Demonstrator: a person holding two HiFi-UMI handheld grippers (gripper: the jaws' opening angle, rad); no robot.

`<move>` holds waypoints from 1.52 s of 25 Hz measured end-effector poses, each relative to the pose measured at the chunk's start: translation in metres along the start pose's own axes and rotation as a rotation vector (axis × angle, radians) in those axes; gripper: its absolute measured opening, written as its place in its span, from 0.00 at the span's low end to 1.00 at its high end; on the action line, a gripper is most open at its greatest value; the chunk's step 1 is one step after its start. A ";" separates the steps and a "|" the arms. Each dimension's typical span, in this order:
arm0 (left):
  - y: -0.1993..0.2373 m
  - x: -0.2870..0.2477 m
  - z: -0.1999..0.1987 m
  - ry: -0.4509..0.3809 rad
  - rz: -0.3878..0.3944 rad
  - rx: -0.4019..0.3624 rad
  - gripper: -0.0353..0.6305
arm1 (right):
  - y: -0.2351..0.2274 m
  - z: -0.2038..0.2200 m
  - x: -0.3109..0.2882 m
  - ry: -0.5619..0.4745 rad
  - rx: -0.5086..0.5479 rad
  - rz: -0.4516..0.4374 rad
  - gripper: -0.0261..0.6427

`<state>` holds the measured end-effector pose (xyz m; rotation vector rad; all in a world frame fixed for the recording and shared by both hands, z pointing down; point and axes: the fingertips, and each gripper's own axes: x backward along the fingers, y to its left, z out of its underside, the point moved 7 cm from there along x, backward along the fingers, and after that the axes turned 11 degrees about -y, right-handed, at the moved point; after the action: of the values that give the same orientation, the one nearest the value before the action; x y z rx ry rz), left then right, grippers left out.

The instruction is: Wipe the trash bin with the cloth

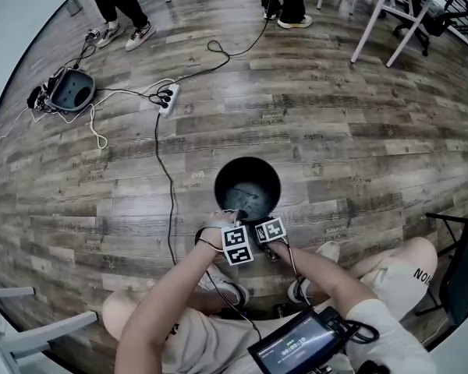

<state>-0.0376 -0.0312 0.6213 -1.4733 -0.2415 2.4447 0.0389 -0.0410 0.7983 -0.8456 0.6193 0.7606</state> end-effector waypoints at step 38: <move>0.007 0.012 0.027 0.077 0.067 -0.121 0.32 | 0.090 -0.097 0.200 -0.106 0.046 -0.232 0.16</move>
<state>-0.0674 -0.0341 0.6217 -1.6481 -0.3338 2.4576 0.0666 -0.0149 0.5613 -0.8135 0.4341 0.5738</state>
